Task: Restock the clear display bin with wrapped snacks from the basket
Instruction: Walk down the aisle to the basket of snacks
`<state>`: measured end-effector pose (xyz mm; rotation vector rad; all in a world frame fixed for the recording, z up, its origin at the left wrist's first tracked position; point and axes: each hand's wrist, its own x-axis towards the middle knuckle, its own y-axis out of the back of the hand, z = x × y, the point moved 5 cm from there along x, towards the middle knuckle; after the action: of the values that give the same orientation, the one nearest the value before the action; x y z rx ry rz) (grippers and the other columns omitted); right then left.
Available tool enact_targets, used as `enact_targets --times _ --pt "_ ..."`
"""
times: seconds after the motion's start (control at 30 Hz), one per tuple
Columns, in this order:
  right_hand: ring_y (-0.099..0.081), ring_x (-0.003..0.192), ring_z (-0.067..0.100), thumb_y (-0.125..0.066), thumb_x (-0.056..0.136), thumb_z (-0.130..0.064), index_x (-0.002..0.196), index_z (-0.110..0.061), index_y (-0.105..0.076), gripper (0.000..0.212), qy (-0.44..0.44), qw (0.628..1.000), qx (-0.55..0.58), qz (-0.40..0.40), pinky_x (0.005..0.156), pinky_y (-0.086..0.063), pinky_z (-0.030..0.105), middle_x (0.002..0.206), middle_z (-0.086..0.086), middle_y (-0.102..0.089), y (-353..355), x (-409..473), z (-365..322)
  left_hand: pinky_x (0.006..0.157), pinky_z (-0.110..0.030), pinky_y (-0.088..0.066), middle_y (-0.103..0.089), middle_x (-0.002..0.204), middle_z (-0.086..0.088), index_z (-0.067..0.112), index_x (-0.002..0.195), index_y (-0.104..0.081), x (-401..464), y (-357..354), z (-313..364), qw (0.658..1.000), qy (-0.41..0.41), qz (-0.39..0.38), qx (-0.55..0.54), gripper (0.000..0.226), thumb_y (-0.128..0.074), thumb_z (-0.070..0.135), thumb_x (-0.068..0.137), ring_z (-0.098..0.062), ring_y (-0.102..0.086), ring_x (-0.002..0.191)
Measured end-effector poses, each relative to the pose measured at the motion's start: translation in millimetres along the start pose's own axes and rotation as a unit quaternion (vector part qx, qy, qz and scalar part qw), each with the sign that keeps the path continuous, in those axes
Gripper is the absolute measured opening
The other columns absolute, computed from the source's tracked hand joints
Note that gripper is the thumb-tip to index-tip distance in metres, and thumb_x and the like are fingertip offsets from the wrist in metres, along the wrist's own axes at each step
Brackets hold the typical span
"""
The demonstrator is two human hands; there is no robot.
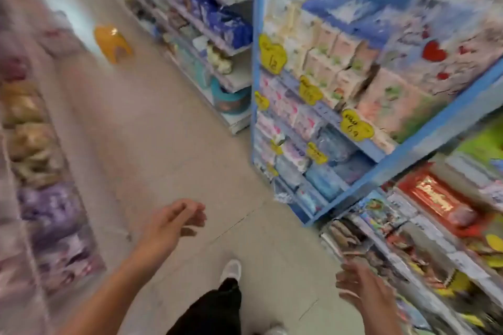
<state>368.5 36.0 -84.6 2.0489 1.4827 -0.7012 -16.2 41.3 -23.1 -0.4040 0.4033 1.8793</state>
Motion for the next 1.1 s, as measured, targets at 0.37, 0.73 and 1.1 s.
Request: enact_targets --times 0.37,0.73,1.1 --pt "-0.069 0.072 0.017 -0.044 0.105 -0.019 0.091 -0.012 -0.070 0.031 0.238 0.880 -0.231 -0.340 0.062 -0.055 0.022 0.078 0.011 -0.072 -348.9 -14.7 -93.6 0.065 -0.022 -0.055 -0.072 0.080 0.000 0.025 0.086 -0.074 22.3 246.9 -23.3 0.935 -0.073 0.288 -0.194 0.019 -0.063 0.040 0.084 -0.012 -0.068 0.075" --pt "-0.070 0.077 0.016 -0.043 0.106 -0.021 0.088 -0.023 -0.074 0.035 0.278 0.875 -0.224 -0.326 0.066 -0.057 0.021 0.083 0.005 -0.073 -554.1 41.6 -218.9 0.060 -0.015 -0.050 -0.071 0.075 0.002 0.016 0.091 -0.068 203.4 347.0 73.3 0.947 -0.047 0.267 -0.173 0.024 -0.047 0.021 0.101 -0.008 -0.066 0.069" --pt "-0.069 0.071 0.013 -0.046 0.104 -0.021 0.093 -0.010 -0.070 0.029 0.224 0.897 -0.215 -0.316 0.063 -0.057 0.019 0.076 0.007 -0.073 -737.5 186.4 -341.6 0.066 -0.023 -0.053 -0.072 0.085 -0.007 0.018 0.092 -0.073 429.7 381.3 194.0 0.959 -0.059 0.237 -0.145 0.021 -0.053 0.024 0.096 -0.016 -0.068 0.078"
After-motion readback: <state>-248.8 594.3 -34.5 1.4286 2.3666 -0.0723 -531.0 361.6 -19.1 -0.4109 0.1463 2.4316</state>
